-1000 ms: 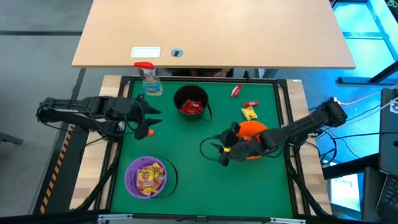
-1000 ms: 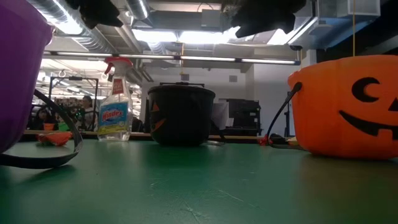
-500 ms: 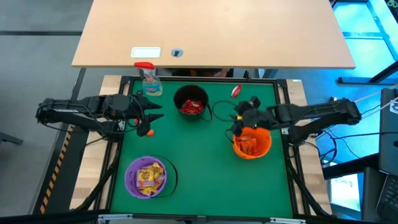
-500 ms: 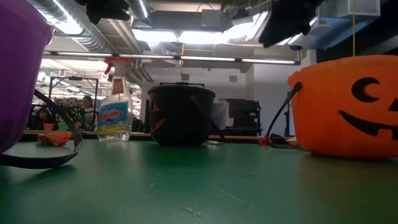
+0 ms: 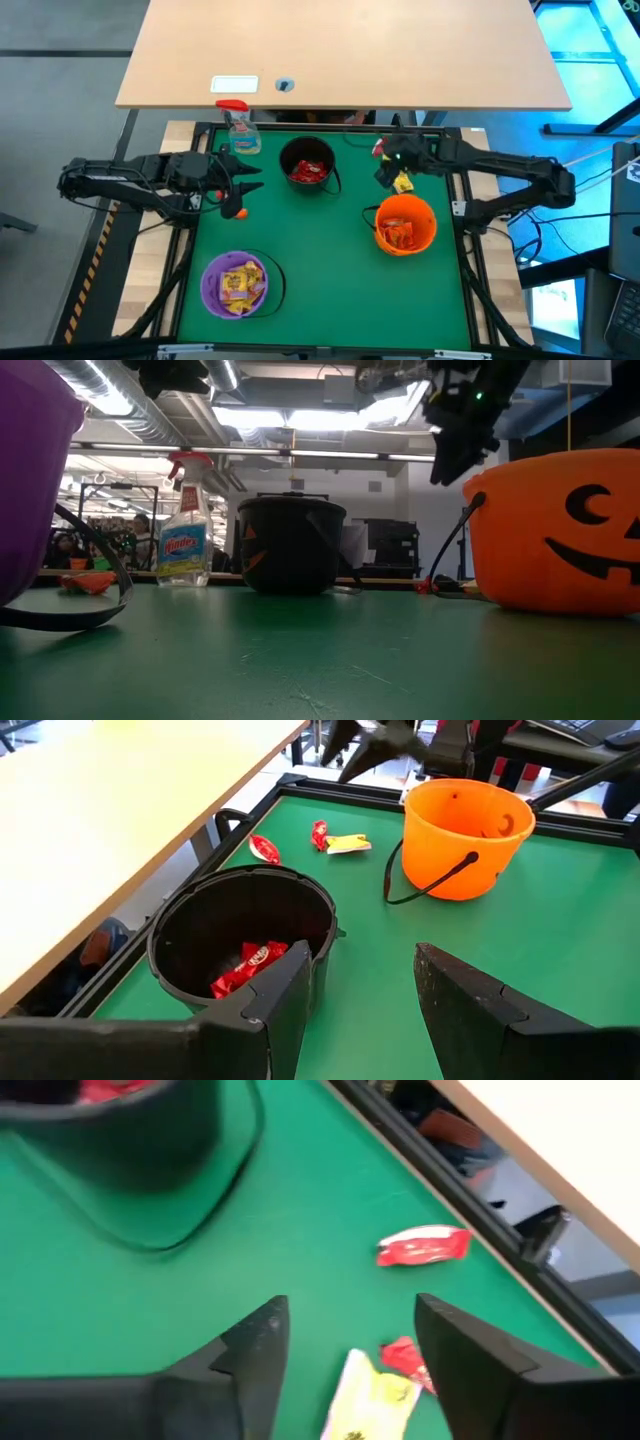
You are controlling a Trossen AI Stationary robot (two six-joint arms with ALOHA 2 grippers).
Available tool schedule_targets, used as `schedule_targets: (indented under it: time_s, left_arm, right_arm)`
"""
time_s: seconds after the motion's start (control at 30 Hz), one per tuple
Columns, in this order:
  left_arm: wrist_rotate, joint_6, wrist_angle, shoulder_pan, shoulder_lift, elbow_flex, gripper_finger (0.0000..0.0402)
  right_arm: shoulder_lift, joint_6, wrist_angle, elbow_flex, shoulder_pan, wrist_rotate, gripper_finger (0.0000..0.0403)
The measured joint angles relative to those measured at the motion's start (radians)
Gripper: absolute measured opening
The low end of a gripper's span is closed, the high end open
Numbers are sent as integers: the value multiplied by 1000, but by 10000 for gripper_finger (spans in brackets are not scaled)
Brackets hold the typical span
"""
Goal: Sort candy
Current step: Put the red candy into the black bucket
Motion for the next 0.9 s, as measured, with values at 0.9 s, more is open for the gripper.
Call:
schedule_targets:
  time_s: [0.9]
  left_arm:
    - [-32,43,-3,0,7,0,167]
  right_arm:
    - [405,42,249,0,-417,-163,287]
